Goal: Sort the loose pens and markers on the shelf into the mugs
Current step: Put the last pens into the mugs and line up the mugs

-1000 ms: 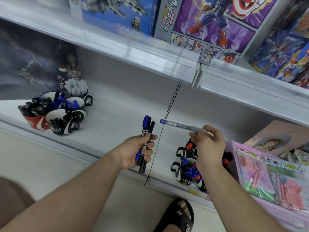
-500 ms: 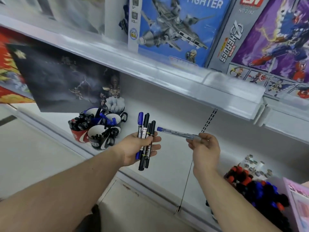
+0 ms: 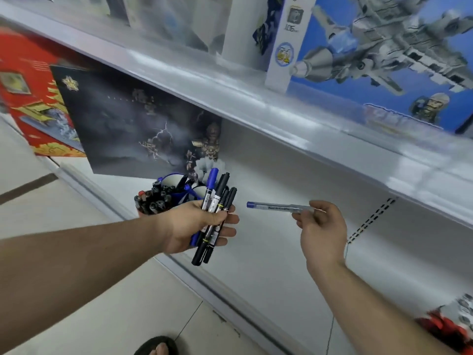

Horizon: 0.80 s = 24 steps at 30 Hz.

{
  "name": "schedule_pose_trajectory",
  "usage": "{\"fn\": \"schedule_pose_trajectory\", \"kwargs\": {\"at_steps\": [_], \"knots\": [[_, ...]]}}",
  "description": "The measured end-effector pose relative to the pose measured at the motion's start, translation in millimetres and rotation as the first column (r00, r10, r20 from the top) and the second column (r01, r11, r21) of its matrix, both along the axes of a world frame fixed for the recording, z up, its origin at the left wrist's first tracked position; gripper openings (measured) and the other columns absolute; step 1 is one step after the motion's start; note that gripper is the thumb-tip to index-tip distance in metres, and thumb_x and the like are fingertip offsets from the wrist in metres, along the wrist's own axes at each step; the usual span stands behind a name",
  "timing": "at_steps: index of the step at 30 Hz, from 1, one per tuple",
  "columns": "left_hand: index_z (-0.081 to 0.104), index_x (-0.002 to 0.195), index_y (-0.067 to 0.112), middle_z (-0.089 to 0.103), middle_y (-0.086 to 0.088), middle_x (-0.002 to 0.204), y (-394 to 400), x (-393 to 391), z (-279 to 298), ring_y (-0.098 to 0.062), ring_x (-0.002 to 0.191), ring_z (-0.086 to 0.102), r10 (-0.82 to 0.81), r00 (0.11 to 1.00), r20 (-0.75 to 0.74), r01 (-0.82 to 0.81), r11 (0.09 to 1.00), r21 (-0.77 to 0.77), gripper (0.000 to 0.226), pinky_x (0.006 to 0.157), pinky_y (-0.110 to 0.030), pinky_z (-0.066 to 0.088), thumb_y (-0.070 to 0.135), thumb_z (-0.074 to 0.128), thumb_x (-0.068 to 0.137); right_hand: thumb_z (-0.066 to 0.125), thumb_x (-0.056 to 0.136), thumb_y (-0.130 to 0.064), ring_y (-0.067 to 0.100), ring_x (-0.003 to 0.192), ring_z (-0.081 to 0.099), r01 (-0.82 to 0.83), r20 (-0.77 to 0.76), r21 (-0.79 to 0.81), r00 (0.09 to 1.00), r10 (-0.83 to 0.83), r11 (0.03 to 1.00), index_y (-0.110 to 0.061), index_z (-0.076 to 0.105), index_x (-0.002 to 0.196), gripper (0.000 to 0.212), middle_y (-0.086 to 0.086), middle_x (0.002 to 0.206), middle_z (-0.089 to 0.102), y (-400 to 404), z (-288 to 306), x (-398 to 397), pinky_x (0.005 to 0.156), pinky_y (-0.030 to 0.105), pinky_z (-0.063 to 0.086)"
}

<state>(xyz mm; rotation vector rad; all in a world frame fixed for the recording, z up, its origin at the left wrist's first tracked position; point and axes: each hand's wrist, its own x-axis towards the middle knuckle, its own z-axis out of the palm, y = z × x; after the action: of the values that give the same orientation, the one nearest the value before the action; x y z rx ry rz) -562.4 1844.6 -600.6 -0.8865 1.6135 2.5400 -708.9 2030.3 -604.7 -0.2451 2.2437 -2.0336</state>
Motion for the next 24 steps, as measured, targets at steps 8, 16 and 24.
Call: {"fn": "schedule_pose_trajectory", "kwargs": {"at_steps": [8,16,24], "knots": [[0.066,0.096,0.009,0.071,-0.006,0.098,-39.6,4.7,-16.5,-0.023,0.090,0.067,0.408,0.902,-0.140,-0.382,0.906,0.182,0.020,0.075,-0.035,0.056,0.008,0.047,0.101,0.059,0.089,-0.010,0.020,0.089,0.070,-0.087,-0.241,0.141,0.963,0.120,0.986,-0.033,0.063,0.094,0.024,-0.014,0.083,0.065,-112.4,-18.2,-34.0,0.086,0.036,0.055],[0.064,0.105,0.006,0.070,-0.008,0.099,-46.4,1.4,-30.9,-0.024,0.084,0.067,0.569,0.810,-0.145,-0.537,0.817,0.209,0.017,0.074,-0.035,0.056,0.006,0.048,0.101,0.054,0.092,-0.014,0.020,0.099,0.064,-0.094,-0.497,0.314,0.832,0.248,0.945,-0.016,0.070,0.112,0.025,0.001,0.111,0.070,-215.3,-25.3,-58.1,0.083,0.015,0.040],[0.062,0.106,0.011,0.071,-0.006,0.092,-60.9,2.6,-38.4,-0.024,0.085,0.067,0.607,0.777,-0.167,-0.560,0.787,0.258,0.015,0.082,-0.039,0.055,0.007,0.049,0.101,0.052,0.094,-0.014,0.031,0.097,0.063,-0.128,-0.550,0.609,0.643,0.533,0.783,-0.020,0.070,0.120,0.032,0.012,0.112,0.069,-271.0,-55.8,-67.2,0.082,0.034,0.050]]}}
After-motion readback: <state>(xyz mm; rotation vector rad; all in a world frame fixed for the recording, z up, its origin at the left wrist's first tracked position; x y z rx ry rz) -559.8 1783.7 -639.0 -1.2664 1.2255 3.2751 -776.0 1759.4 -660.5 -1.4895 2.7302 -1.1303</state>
